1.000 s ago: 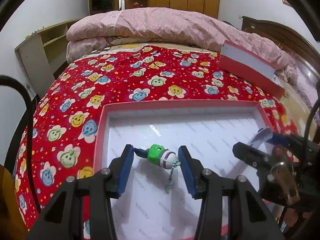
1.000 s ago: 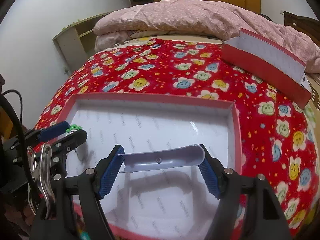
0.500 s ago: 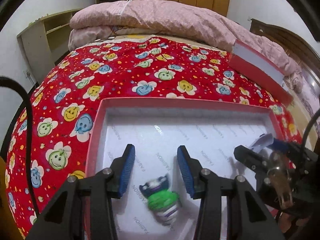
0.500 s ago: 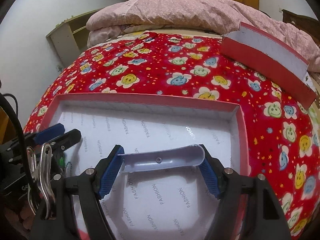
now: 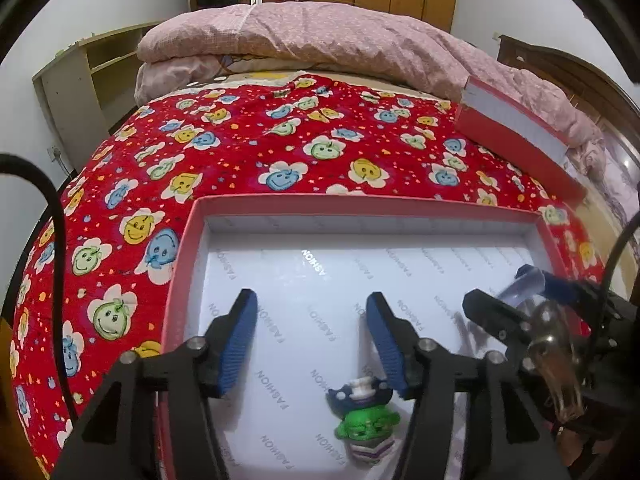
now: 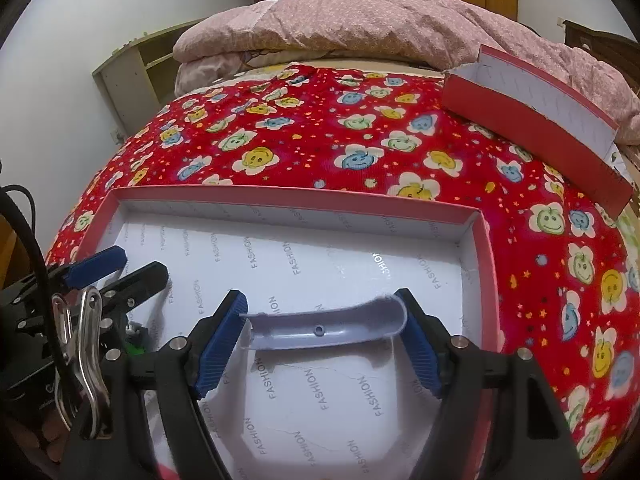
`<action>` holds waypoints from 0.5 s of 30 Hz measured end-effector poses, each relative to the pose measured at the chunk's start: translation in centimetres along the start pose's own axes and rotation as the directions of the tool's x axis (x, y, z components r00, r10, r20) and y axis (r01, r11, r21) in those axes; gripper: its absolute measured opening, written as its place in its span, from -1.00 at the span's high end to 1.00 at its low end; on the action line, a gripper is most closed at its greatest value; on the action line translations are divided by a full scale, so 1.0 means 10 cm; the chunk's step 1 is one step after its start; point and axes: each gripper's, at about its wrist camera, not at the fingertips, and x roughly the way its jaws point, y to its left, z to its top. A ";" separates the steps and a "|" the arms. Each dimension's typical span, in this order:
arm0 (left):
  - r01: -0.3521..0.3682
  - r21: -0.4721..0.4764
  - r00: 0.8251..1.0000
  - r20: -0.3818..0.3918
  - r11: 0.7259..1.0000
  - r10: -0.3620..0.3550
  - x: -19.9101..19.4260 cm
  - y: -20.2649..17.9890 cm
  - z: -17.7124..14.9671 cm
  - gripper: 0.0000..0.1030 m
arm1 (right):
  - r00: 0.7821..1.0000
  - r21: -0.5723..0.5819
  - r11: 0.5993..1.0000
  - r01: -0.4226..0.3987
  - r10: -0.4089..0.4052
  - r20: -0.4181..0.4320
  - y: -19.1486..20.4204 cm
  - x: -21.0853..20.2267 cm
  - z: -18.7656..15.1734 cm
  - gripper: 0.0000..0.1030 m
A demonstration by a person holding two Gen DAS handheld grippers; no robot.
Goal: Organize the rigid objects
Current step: 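Carry the keychain and handle into the red box and open both grippers, then lift both grippers out of the box back toward the pile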
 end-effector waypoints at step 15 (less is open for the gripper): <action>-0.025 0.004 1.000 0.005 1.000 0.025 0.01 -0.02 0.00 -0.44 | 1.000 -0.010 1.000 -0.004 0.004 0.014 0.02 0.01 -0.02 -0.56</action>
